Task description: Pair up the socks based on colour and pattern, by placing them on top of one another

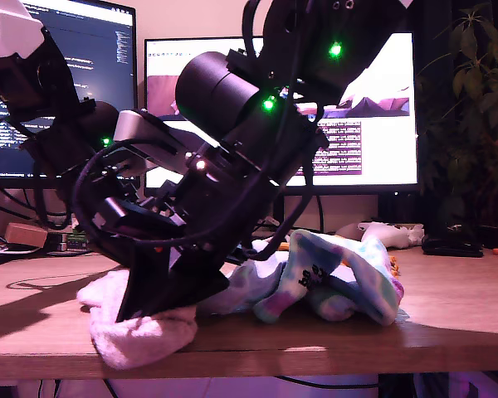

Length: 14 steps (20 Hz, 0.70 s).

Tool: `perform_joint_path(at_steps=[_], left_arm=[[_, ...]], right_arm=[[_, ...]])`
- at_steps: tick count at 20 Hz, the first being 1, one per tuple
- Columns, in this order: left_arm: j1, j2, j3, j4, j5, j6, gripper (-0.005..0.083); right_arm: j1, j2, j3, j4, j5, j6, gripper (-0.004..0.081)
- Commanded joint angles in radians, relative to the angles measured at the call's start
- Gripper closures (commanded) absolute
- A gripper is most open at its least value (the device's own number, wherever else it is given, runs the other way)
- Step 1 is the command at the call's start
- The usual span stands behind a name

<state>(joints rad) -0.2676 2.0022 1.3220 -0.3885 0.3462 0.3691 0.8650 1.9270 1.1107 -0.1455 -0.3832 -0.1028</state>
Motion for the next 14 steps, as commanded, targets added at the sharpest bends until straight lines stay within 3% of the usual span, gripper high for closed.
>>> perform_joint_path(at_steps=[1,10,14], left_arm=[[0.017,0.085,-0.026,0.046,-0.042,0.0,0.0797],[0.021,0.086,-0.026,0.11,-0.042,-0.03,0.0797],[0.021,0.079,-0.026,0.108,-0.037,-0.03,0.0797]], right_arm=[[0.017,0.058,-0.029,-0.019,-0.009,0.005,0.078],[0.016,0.058,-0.016,0.11,0.065,-0.004,0.0781],[0.016,0.051,-0.015,0.113,0.077,-0.01,0.078]])
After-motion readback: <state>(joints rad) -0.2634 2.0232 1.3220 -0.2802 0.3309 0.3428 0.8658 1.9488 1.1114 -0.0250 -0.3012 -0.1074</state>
